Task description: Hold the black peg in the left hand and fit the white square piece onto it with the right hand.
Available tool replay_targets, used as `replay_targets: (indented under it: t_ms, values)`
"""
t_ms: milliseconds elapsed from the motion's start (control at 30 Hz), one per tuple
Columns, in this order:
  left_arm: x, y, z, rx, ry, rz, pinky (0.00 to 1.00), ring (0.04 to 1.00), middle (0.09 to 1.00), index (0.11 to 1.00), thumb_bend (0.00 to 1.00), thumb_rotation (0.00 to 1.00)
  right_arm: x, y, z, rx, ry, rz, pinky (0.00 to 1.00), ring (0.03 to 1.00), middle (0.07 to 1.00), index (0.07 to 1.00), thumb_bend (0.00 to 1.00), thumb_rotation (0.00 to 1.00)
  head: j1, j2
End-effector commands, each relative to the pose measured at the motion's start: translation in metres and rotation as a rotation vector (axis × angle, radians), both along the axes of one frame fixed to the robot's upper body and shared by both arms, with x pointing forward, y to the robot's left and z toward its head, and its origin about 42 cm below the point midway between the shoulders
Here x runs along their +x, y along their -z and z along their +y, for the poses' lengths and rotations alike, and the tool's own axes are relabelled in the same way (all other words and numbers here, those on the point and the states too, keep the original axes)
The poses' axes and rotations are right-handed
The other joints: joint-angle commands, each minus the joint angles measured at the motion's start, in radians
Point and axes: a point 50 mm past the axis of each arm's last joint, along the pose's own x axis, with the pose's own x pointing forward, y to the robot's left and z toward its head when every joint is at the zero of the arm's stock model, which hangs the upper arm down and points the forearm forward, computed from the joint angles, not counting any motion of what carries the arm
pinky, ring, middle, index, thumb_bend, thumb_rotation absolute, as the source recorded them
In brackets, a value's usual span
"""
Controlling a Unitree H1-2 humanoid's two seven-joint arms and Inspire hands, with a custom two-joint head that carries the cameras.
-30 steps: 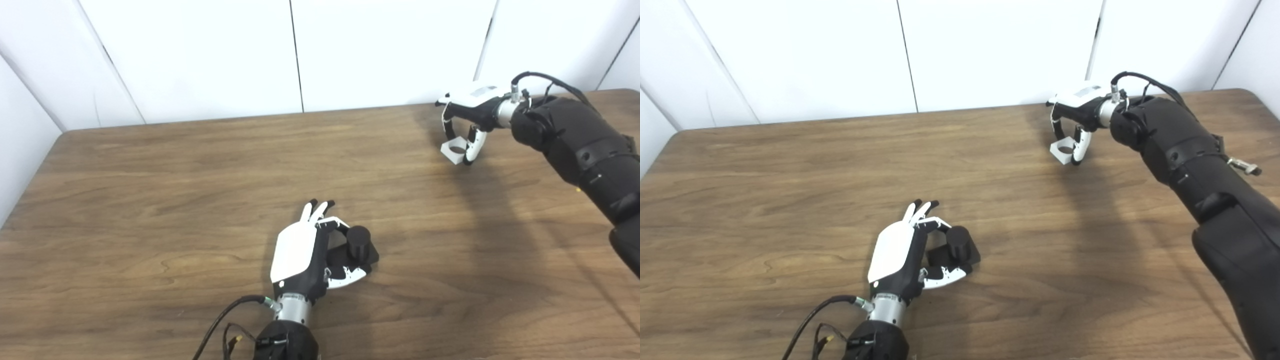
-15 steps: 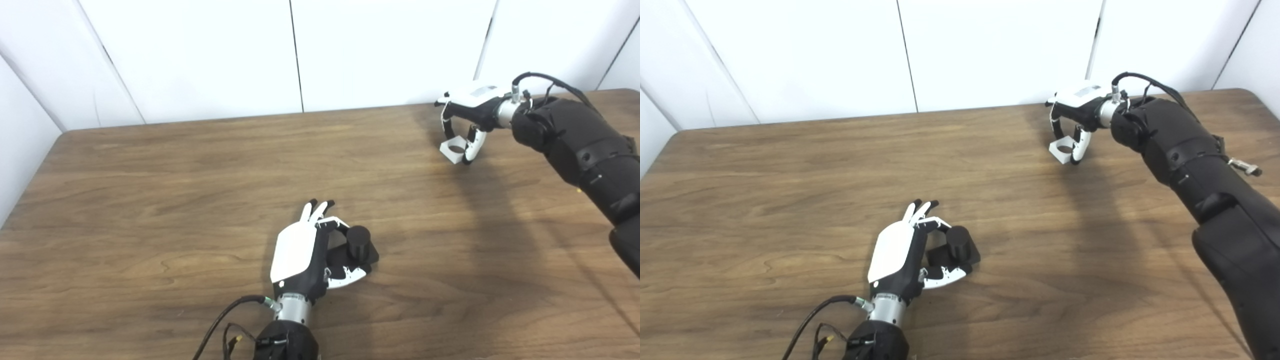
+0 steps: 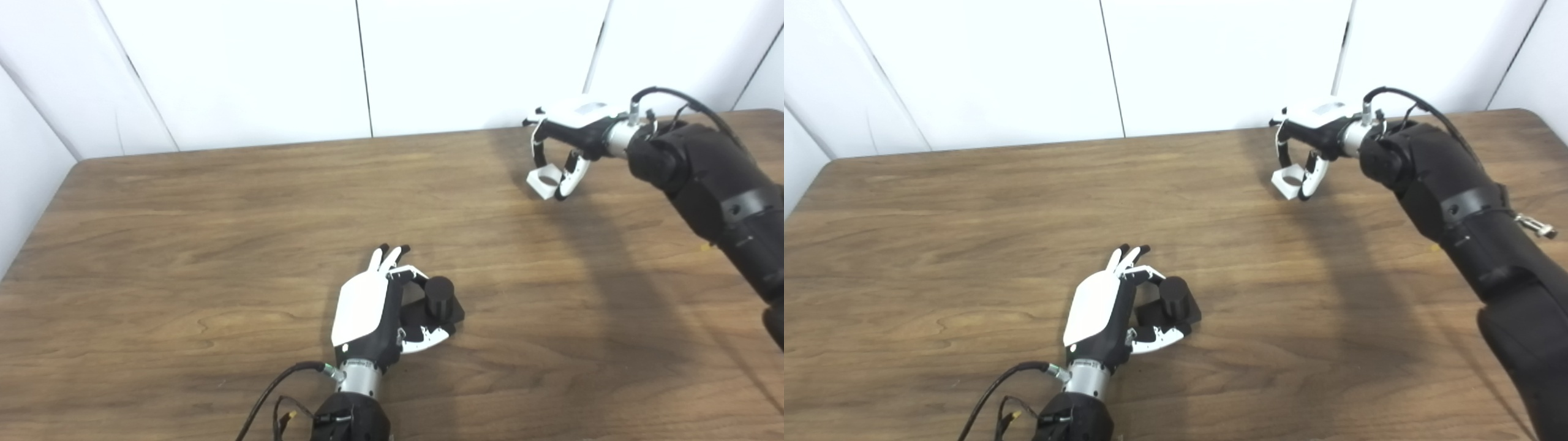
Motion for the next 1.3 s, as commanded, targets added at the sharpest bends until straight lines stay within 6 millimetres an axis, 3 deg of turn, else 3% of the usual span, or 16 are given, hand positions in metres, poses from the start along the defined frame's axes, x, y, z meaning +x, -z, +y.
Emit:
replay_targets:
  t_ms: [0,400,1267]
  values:
    - [0.0,0.013,0.004,0.045,-0.005,0.041,0.9,1.0,0.935,0.495,0.51,0.07,0.0,-0.035,-0.003,0.01,0.022,-0.063,1.0,1.0,0.949,0.492,0.52,0.14,-0.002,0.0]
    - [0.001,0.014,0.004,0.055,0.0,0.045,0.9,1.0,0.937,0.495,0.51,0.07,-0.032,-0.055,0.021,0.018,-0.061,-0.084,1.0,1.0,0.939,0.49,0.53,0.14,-0.006,-0.004]
    - [0.002,0.013,0.001,0.051,0.003,0.046,0.9,1.0,0.936,0.496,0.51,0.07,-0.115,-0.086,0.095,0.04,-0.352,-0.081,1.0,1.0,0.926,0.491,0.53,0.14,-0.006,-0.008]
